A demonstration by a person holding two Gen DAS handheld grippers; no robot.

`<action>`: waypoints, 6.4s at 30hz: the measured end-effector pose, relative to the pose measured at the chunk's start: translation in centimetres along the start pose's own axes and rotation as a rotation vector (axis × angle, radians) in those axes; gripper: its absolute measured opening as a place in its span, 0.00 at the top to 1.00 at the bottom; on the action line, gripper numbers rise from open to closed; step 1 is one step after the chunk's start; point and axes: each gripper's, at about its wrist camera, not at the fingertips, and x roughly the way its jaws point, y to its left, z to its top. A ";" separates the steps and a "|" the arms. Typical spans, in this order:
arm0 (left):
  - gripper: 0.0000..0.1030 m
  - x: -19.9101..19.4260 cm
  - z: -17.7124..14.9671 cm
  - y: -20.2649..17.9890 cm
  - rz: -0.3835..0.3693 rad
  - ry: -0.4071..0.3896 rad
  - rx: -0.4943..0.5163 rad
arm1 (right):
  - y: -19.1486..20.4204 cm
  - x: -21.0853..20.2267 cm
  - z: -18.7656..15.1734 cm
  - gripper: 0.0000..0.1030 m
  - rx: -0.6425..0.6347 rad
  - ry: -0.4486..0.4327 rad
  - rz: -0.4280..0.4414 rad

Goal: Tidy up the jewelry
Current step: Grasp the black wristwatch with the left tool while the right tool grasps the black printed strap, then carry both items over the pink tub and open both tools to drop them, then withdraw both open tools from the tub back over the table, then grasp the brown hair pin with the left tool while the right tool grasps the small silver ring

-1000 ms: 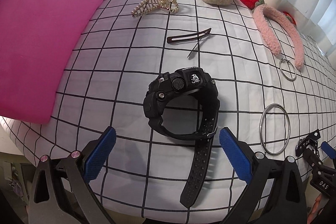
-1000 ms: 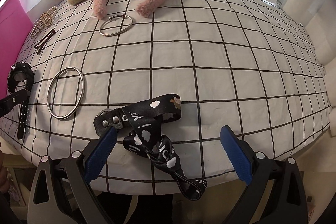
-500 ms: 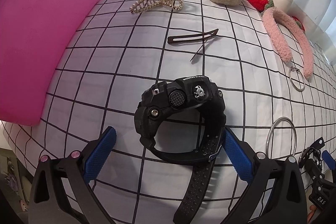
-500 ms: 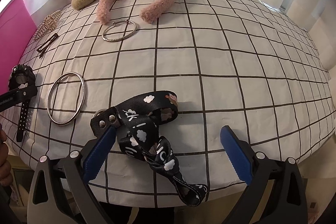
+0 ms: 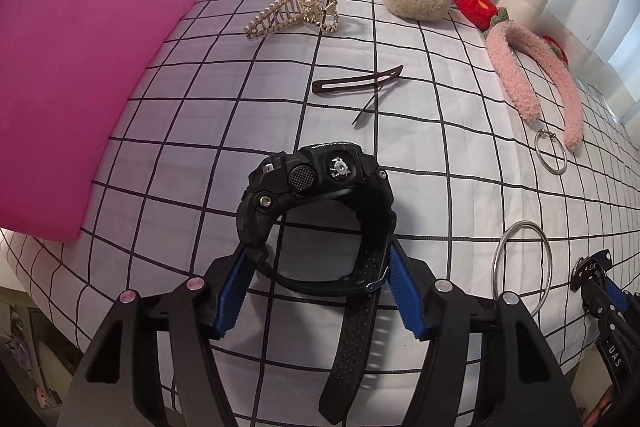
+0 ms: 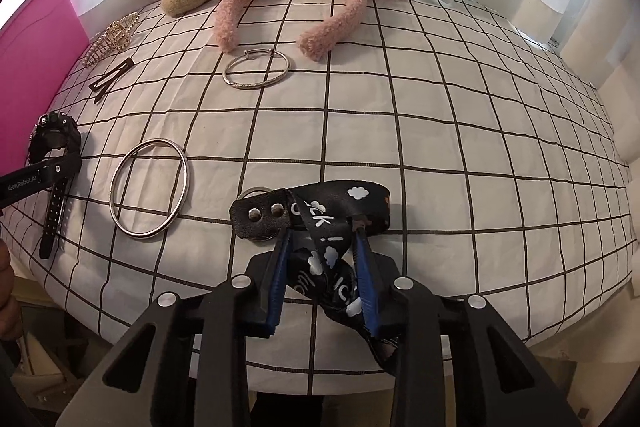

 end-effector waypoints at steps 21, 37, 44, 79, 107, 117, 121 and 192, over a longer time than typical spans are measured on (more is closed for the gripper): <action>0.42 -10.9 3.7 2.5 -0.106 -0.177 -0.045 | 3.5 -9.6 6.6 0.90 -0.033 -0.239 0.171; 0.42 -21.9 10.4 16.3 0.075 -0.423 -0.264 | 23.7 -18.1 20.9 0.90 -0.381 -0.463 0.516; 0.42 -20.3 10.0 23.6 0.190 -0.383 -0.378 | 34.2 -16.0 23.5 0.90 -0.518 -0.386 0.607; 0.17 -15.8 8.9 30.1 0.261 -0.261 -0.506 | 45.8 -8.1 25.8 0.46 -0.603 -0.218 0.447; 0.10 -19.4 8.2 17.7 0.132 -0.315 -0.310 | 24.1 -13.0 20.0 0.39 -0.279 -0.310 0.379; 0.07 -17.8 8.2 9.1 0.009 -0.300 -0.157 | 7.9 -13.2 14.2 0.32 -0.026 -0.296 0.176; 0.07 -15.9 7.7 6.4 -0.034 -0.262 -0.107 | 4.6 -11.7 11.7 0.32 0.058 -0.254 0.142; 0.54 4.2 7.3 -3.0 -0.035 -0.199 0.106 | 5.1 4.8 9.9 0.48 0.032 -0.186 -0.032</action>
